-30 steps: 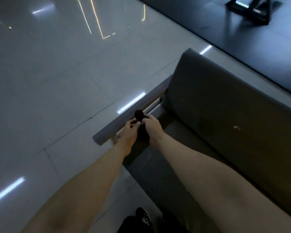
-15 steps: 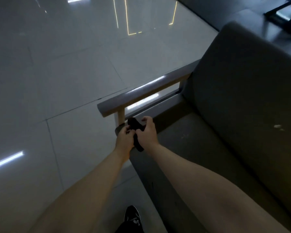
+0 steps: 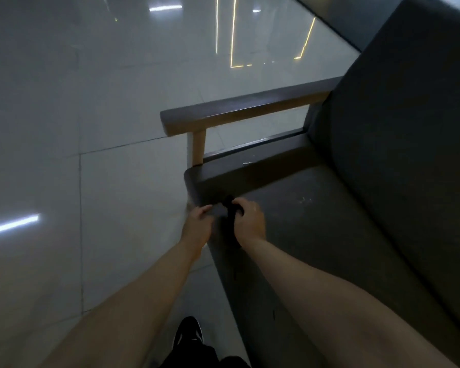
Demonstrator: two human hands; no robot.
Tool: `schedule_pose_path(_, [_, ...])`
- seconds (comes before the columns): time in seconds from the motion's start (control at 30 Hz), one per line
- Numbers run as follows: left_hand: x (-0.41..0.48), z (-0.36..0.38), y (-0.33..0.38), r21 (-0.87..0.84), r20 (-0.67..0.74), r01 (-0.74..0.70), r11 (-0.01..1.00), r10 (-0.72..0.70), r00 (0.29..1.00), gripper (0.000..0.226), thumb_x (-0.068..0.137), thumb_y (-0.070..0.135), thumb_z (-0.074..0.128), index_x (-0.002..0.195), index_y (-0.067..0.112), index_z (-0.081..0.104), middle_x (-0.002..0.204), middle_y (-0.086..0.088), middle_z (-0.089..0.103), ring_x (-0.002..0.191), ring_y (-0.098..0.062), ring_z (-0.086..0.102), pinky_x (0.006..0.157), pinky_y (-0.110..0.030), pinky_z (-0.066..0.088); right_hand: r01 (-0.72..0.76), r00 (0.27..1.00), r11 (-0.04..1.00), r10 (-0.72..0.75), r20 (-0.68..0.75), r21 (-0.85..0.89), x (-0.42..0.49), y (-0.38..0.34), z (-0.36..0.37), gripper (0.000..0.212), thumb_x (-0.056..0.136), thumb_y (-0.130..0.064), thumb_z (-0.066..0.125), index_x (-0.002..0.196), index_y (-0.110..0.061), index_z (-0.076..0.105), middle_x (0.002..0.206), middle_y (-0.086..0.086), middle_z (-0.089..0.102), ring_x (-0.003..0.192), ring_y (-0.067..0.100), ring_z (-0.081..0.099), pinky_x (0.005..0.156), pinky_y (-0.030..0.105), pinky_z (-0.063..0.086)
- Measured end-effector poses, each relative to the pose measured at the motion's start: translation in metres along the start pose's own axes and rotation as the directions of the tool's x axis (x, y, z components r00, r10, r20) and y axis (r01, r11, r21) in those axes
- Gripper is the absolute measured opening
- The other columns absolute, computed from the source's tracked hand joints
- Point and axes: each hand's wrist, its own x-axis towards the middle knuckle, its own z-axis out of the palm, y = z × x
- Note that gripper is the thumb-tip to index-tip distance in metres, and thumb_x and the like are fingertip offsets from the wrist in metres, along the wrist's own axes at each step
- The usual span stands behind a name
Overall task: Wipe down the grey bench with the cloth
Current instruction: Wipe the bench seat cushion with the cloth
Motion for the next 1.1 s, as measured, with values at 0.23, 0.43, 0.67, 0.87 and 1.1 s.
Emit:
schedule_pose_path(0.23, [0.017, 0.008, 0.009, 0.152, 0.053, -0.028, 0.988, 0.020, 0.998, 0.043, 0.104, 0.015, 0.047, 0.146, 0.021, 0.049, 0.149, -0.007, 0.046, 0.128, -0.027, 0.052, 0.105, -0.040, 0.048, -0.055, 0.990, 0.975, 0.081, 0.113, -0.215, 0.033, 0.000, 0.013, 0.053, 0.098, -0.018, 0.061, 0.148, -0.023, 0.045, 0.150, 0.007, 0.040, 0.136, 0.028, 0.040, 0.111, 0.045, 0.043])
schedule_pose_path(0.43, [0.048, 0.021, 0.016, 0.250, 0.063, -0.067, 0.966, 0.053, 0.997, 0.047, 0.102, 0.007, 0.047, 0.148, 0.017, 0.048, 0.163, -0.006, 0.029, 0.149, -0.027, 0.029, 0.123, -0.041, 0.024, 0.204, 0.945, 0.892, -0.071, 0.319, -0.403, 0.039, 0.018, 0.039, 0.067, 0.099, -0.014, 0.057, 0.160, -0.023, 0.029, 0.167, 0.003, 0.019, 0.153, 0.029, 0.012, 0.124, 0.045, 0.015])
schedule_pose_path(0.67, [0.076, 0.009, 0.031, 0.405, 0.169, -0.060, 0.912, -0.010, 0.985, 0.052, 0.102, 0.012, 0.048, 0.152, 0.024, 0.042, 0.165, -0.001, 0.026, 0.148, -0.026, 0.031, 0.122, -0.042, 0.028, -0.103, 0.972, 0.909, 0.179, 0.154, -0.403, 0.089, 0.020, 0.008, 0.061, 0.100, -0.004, 0.050, 0.156, -0.027, 0.038, 0.166, 0.001, 0.023, 0.149, 0.030, 0.025, 0.120, 0.041, 0.030])
schedule_pose_path(0.87, [0.064, -0.010, 0.110, 0.326, 0.251, 0.021, 0.945, -0.108, 0.962, 0.043, 0.106, 0.017, 0.045, 0.149, 0.025, 0.044, 0.144, 0.002, 0.053, 0.122, -0.016, 0.057, 0.092, -0.022, 0.047, -0.491, 0.865, 0.700, 0.462, 0.195, 0.519, 0.091, -0.061, -0.040, 0.053, 0.099, -0.001, 0.049, 0.142, -0.033, 0.055, 0.149, 0.006, 0.043, 0.133, 0.034, 0.047, 0.103, 0.052, 0.052])
schedule_pose_path(1.1, [0.055, 0.022, 0.224, 0.160, 0.340, 0.224, 0.961, -0.266, 0.902, 0.028, 0.106, 0.035, 0.048, 0.128, 0.020, 0.057, 0.117, -0.005, 0.069, 0.103, -0.017, 0.069, 0.082, -0.032, 0.058, -0.484, 0.779, 0.299, 0.575, 0.249, 0.822, 0.107, -0.139, -0.095, 0.018, 0.106, -0.023, 0.050, 0.119, -0.027, 0.062, 0.129, 0.008, 0.062, 0.113, 0.025, 0.062, 0.096, 0.042, 0.054])
